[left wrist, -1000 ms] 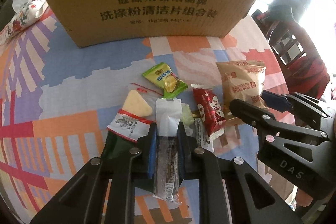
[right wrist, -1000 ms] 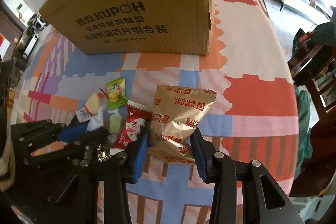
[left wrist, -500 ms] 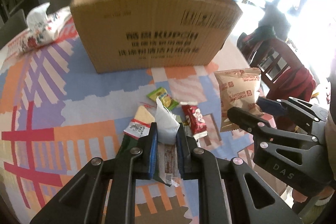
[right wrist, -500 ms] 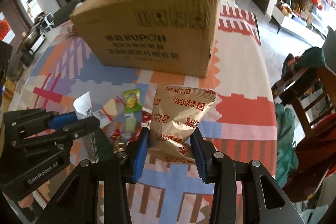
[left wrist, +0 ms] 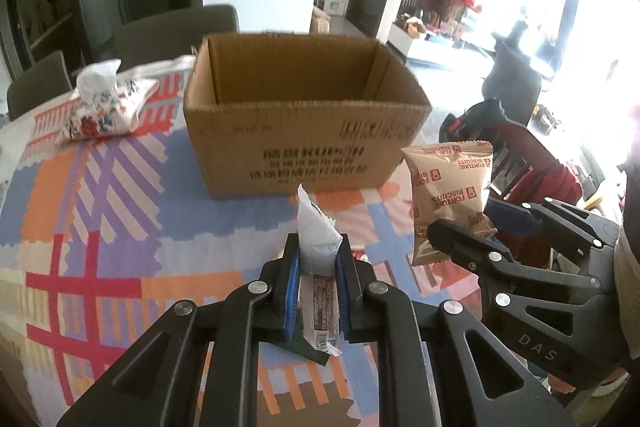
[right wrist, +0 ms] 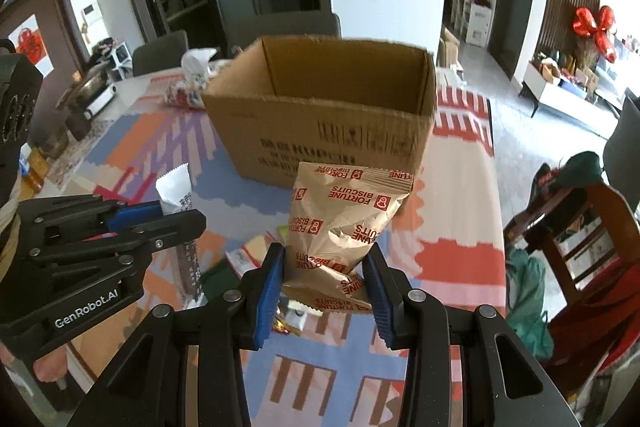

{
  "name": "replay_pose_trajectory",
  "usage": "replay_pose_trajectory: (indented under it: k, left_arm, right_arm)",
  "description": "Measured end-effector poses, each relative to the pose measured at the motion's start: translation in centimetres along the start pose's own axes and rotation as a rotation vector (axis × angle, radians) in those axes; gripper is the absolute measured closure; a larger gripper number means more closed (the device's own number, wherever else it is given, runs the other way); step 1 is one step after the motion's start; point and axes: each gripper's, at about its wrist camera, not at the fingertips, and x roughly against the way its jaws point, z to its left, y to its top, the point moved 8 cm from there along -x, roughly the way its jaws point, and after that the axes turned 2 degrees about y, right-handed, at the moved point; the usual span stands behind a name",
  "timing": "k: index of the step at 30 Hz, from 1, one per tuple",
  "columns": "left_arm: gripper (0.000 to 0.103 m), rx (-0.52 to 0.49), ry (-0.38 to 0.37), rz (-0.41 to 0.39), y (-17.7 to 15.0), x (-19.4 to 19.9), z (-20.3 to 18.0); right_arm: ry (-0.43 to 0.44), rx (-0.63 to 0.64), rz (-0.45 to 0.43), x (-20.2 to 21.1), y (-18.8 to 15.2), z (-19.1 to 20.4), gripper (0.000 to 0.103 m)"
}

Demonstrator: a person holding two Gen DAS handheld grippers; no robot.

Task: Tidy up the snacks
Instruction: 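Carry both snacks over the box and release them inside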

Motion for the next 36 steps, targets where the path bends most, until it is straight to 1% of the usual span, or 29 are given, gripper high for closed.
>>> replay_pose_trajectory:
  k: [4, 9, 18, 25, 31, 36]
  left_arm:
    - [0.086, -0.015, 0.014, -0.028, 1.6, 0.8, -0.1]
    - [0.086, -0.020, 0.033, -0.077, 4.4, 1.8, 0.6]
    - [0.086, -0.028, 0.067, -0.139, 9.4, 2.1, 2.0]
    - [0.086, -0.039, 0.095, -0.161, 12.7, 0.9, 2.8]
    - [0.086, -0.055, 0.143, -0.195, 15.3, -0.7, 4.0]
    - [0.086, -0.055, 0.183, -0.184, 16.4, -2.1, 4.8]
  right_arm:
    - [0.005, 0.004, -0.042, 1.2, 1.9, 0.1, 0.062]
    - [0.009, 0.000, -0.081, 1.9, 4.4, -0.1, 0.062]
    - [0.013, -0.007, -0.130, 1.4, 8.9, -0.6, 0.062]
    - [0.031, -0.027, -0.134, 0.0, 11.3, -1.4, 0.062]
    - [0.015, -0.023, -0.130, -1.6, 12.8, -1.9, 0.062]
    - [-0.004, -0.009, -0.125, -2.8, 13.6, -2.1, 0.062]
